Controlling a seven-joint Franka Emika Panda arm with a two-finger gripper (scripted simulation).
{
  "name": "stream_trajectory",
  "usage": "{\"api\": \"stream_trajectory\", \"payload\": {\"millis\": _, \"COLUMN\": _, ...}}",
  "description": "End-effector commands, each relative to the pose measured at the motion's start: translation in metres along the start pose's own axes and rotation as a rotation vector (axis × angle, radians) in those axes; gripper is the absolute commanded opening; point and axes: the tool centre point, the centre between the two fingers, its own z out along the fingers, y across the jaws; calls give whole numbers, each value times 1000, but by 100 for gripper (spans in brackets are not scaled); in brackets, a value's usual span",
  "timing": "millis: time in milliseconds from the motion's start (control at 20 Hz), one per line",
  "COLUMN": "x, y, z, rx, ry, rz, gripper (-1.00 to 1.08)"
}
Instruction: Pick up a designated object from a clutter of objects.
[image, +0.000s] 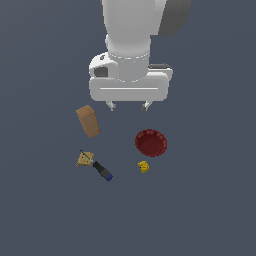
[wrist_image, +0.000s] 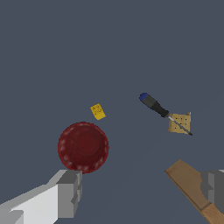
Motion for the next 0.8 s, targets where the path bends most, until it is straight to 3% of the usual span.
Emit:
{"api": "stream_trajectory", "payload": {"millis": 0, "x": 0, "y": 0, "z": 0, "rx": 0, "ry": 0, "rz": 0, "gripper": 28}}
{"api": "stream_trajectory", "payload": {"millis": 750, "x": 3, "y": -3, "z": 0, "rx": -3, "ry": 4, "rz": -48, "gripper": 28}}
